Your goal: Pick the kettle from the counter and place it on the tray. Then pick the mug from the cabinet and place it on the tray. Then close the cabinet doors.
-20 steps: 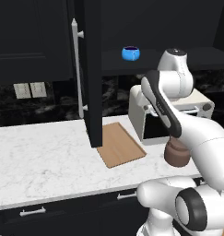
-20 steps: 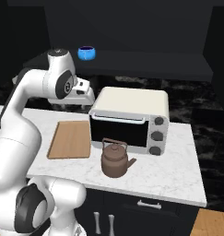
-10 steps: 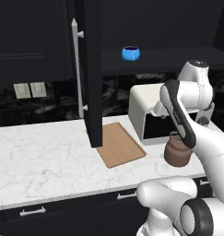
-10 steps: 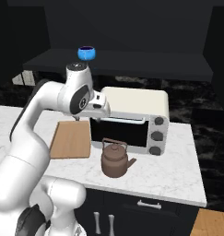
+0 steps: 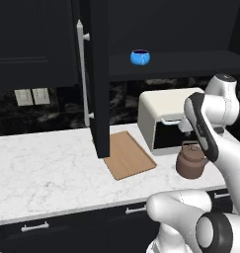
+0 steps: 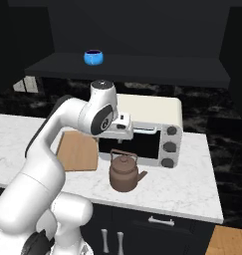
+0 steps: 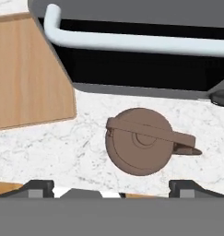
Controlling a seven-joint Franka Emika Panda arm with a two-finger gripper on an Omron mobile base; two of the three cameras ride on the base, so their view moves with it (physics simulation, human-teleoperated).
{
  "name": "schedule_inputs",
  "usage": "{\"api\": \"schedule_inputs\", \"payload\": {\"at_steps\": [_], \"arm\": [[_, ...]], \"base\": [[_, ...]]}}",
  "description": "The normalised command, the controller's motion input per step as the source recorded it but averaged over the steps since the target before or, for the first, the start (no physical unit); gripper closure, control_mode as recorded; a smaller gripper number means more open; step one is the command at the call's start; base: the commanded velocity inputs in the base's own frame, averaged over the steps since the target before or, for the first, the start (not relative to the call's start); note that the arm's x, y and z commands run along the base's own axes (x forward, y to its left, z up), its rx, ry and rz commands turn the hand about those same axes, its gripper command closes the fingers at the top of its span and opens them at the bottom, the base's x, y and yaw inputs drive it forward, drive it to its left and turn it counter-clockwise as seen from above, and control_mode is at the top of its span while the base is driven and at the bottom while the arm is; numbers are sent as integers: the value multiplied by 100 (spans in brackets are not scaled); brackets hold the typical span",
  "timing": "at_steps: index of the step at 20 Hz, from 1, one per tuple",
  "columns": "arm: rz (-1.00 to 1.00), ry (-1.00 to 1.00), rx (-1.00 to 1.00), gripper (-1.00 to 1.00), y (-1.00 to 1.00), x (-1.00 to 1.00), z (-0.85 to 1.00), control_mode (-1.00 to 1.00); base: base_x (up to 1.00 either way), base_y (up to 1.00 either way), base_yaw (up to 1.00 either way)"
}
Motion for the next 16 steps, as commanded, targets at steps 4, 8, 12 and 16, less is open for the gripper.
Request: {"api": "schedule_inputs", "payload": {"at_steps": [4,8,12,16], "arm": [[13,-9,0,-100,-25,-18,-28,-100],[23,-2,-3,-100,-8,-11,-25,-100],[25,0,-13,-100,0,1,-27,-100],[19,0,-14,-100,-2,12,-15,-100]], "base": [[0,0,0],[0,0,0],[0,0,0],[0,0,0]]}}
